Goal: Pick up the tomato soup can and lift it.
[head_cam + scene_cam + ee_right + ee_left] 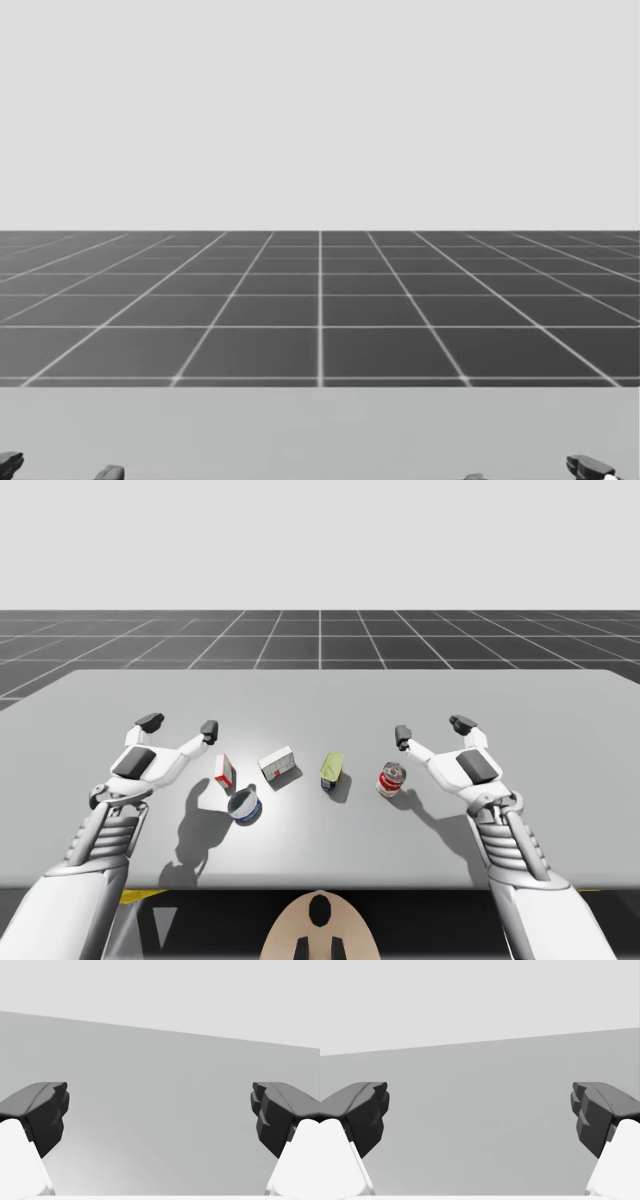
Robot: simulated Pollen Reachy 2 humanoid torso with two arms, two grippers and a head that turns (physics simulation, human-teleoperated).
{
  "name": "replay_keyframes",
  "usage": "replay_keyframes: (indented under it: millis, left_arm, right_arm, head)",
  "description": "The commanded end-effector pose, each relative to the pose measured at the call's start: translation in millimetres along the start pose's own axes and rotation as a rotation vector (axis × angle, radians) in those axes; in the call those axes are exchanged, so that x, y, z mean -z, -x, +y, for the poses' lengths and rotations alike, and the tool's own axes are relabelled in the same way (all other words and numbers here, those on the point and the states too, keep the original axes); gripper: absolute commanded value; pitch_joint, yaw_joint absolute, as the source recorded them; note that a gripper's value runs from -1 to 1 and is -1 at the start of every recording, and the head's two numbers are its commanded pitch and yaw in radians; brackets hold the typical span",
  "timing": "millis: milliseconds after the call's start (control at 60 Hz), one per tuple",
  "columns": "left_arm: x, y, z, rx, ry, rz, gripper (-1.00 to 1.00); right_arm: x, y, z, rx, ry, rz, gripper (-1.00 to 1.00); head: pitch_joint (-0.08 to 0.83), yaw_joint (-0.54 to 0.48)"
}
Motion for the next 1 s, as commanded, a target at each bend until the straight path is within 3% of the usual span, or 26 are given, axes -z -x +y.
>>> replay_keyframes:
  millis: [17,250,583,850,1000]
  left_arm:
    - [0.3,0.5,0.0,-0.001,0.003,0.006,-1.0]
    - [0.5,1.0,-0.1,-0.001,0.003,0.008,-1.0]
    - [1.8,2.3,-0.3,0.005,0.003,0.014,-1.0]
    - [1.4,0.3,0.9,-0.007,0.009,0.008,-1.0]
    - [0.0,-2.7,2.1,-0.032,0.019,0.005,-1.0]
  right_arm:
    - [-1.3,0.3,2.1,0.008,0.041,-0.001,-1.0]
    - [0.2,-1.3,2.4,-0.01,0.015,0.009,-1.0]
    - [0.8,-1.9,3.5,-0.016,0.02,0.005,-1.0]
    - [0.9,-2.1,4.3,-0.016,0.018,0.005,-1.0]
    - [1.2,-2.3,5.0,-0.017,0.019,0.004,-1.0]
  head:
    - [-0.007,0.0]
    - [0.048,0.0]
    - [0.299,0.01]
    - [0.453,-0.05]
    - [0.514,-0.14]
